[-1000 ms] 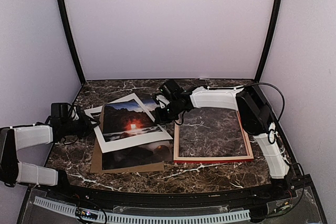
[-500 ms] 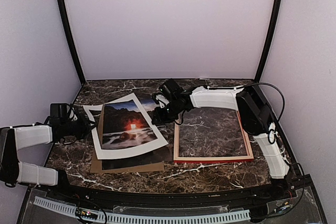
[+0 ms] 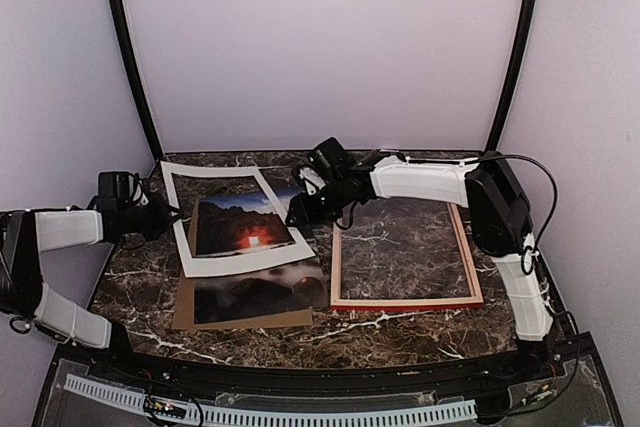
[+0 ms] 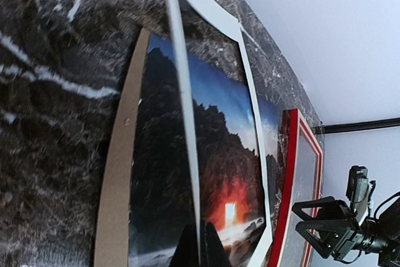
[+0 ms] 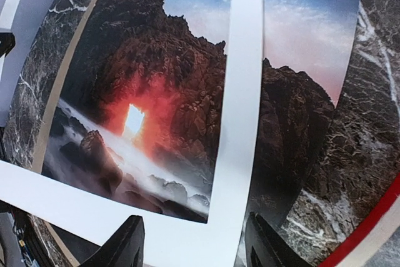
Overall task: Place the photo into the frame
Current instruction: Pick up the mat board from the photo, then place the mat board on the glass panel.
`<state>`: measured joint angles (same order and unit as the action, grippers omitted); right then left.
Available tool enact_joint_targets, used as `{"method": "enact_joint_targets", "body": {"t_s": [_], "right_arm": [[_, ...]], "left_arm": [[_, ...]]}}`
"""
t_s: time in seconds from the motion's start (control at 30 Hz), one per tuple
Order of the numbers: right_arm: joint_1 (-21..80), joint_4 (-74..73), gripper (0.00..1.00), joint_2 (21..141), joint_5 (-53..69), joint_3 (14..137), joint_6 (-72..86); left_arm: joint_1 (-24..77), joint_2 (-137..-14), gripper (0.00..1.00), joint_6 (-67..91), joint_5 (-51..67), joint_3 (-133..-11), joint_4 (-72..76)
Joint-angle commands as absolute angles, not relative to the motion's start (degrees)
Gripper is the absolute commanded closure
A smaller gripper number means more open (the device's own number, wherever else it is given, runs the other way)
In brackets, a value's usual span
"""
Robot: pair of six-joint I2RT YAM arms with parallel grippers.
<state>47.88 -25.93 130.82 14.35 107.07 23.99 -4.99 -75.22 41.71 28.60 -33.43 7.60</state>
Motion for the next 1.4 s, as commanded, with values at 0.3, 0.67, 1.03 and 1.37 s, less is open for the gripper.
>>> {"method": "enact_joint_targets", "body": {"t_s": [0.3,0.67,1.03,1.37], "right_arm": [[37.79,-23.23,0.42,112.4,6.11,91.24,21.58],[21.01,-26.73,0.41,98.24,-3.52,76.32,18.95],[6.49,-26.35,0.41,87.42,-4.03,69.0,17.92],[2.81,-28.06,0.4,83.73,-3.05,69.01,17.38]], "left_arm": [[-4.39,-72.86,1.0,29.22,39.4,-57.19,-9.77],[9.21,-74.12,1.0,35.69,44.53,-73.22,-9.33],[29.33,-90.45,1.0,45.35,44.79,-91.0,2.82],[33.13,-103.71,1.0,59.82,41.73,-83.1,22.67]]}}
